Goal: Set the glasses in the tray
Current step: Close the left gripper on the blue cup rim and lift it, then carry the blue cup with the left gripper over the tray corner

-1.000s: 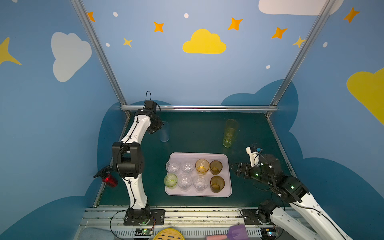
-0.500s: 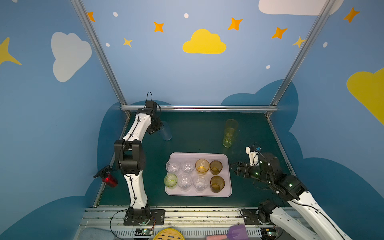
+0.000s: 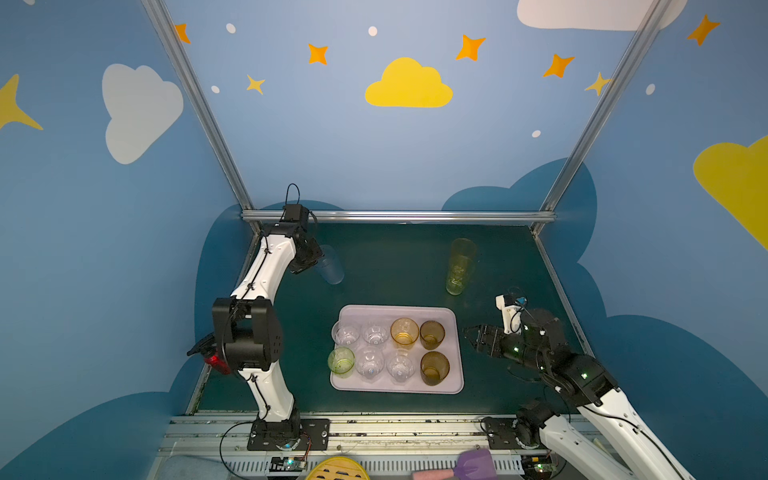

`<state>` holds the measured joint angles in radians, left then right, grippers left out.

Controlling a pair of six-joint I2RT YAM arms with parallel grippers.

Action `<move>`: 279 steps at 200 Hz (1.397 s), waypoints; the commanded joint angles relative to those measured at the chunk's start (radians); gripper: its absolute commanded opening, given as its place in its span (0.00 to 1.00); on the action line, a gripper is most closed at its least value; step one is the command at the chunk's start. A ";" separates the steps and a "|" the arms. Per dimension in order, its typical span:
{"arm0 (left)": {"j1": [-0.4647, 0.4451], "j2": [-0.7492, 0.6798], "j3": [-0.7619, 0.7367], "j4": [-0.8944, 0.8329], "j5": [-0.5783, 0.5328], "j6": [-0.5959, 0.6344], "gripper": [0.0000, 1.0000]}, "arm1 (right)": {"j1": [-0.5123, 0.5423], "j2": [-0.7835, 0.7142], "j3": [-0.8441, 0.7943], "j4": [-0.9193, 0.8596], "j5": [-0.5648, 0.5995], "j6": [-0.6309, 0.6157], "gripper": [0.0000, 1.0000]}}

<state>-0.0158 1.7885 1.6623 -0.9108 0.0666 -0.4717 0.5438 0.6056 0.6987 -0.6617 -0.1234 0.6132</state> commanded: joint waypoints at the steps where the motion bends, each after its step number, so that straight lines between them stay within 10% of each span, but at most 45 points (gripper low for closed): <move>1: -0.003 -0.082 -0.054 0.025 0.052 0.008 0.04 | -0.007 -0.013 -0.010 0.011 -0.004 0.015 0.87; 139: -0.162 -0.481 -0.440 0.269 -0.009 0.184 0.04 | -0.021 -0.009 -0.001 -0.019 -0.041 0.049 0.87; 279: -0.241 -0.365 -0.352 0.138 -0.010 0.178 0.04 | -0.031 0.018 0.048 -0.055 -0.070 0.056 0.87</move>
<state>-0.2390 1.3941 1.2613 -0.7258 0.0780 -0.2920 0.5182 0.6170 0.7132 -0.7063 -0.1841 0.6586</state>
